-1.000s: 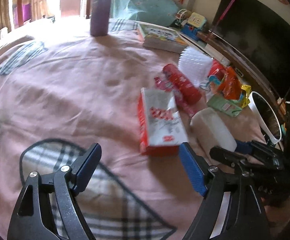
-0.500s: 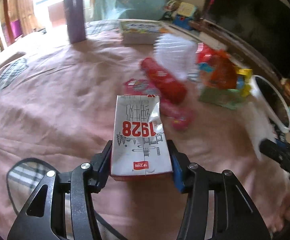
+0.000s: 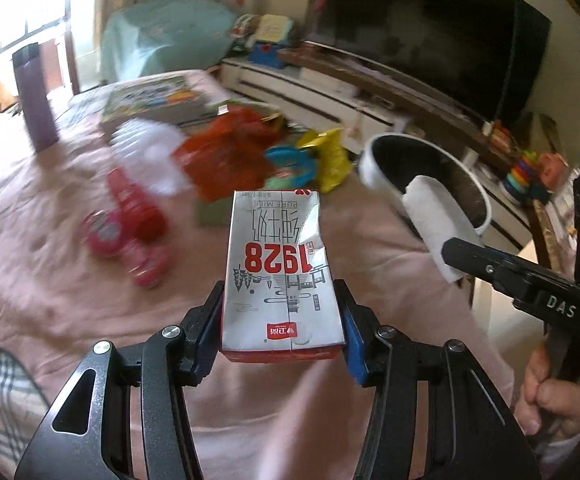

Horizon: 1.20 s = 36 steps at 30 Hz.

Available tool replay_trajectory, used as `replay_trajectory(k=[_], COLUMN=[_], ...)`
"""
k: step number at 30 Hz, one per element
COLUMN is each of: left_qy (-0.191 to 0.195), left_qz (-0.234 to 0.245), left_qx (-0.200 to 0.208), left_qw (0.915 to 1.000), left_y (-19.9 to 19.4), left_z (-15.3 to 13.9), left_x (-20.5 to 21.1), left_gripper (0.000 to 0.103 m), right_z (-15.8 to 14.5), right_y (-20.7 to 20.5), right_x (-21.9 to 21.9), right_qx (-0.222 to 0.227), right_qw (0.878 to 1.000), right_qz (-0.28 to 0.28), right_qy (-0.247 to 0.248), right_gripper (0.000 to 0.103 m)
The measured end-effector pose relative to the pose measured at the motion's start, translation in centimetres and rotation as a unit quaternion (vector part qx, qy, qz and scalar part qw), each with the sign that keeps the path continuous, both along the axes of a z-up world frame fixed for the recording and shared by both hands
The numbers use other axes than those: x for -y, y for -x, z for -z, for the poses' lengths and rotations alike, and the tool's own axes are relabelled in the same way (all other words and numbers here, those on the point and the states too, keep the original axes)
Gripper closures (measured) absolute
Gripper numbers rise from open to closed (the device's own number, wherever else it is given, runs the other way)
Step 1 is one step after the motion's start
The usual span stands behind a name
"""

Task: Collect trash
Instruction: 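Carry the sponge and carton over the bin with both tools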

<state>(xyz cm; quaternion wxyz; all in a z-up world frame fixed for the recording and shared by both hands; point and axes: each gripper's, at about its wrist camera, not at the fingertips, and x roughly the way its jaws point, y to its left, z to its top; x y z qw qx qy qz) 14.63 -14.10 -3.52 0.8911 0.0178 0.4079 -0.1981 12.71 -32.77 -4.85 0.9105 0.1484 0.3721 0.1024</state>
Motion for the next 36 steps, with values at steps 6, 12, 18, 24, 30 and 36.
replay_trajectory(k=[6,12,18,24,30,36], left_qy=[-0.002,-0.005,-0.01,-0.009,-0.009,-0.018], left_qz=[0.028,0.045,0.064,0.082,0.097,0.108], left_qx=[0.007,0.004,0.007,0.008,0.008,0.005], left_qw=[0.9996,0.999,0.9979,0.9965,0.9952,0.9939], left_y=[-0.5,-1.5,-2.0,-3.0,-3.9,-5.2], left_z=[-0.8,-0.9,-1.4,-2.1,-2.5,-2.3], left_x=[3.1,5.4,7.7,9.9,12.0,14.4], left_gripper=[0.053,0.053,0.053,0.053,0.053,0.053], right_z=[-0.5,-0.9,-1.2,-1.5,-1.7,-1.8], right_y=[0.0,-0.4,-0.8,-1.1,-2.0,-3.4], right_x=[3.0,5.2,6.8,8.1,10.0,11.4], right_qx=[0.005,0.01,0.012,0.013,0.012,0.005], right_qw=[0.999,0.998,0.997,0.997,0.995,0.995], right_qz=[0.034,0.055,0.07,0.078,0.094,0.1], right_qy=[-0.003,-0.006,-0.008,-0.002,-0.002,0.0], right_gripper=[0.055,0.055,0.055,0.055,0.055,0.054])
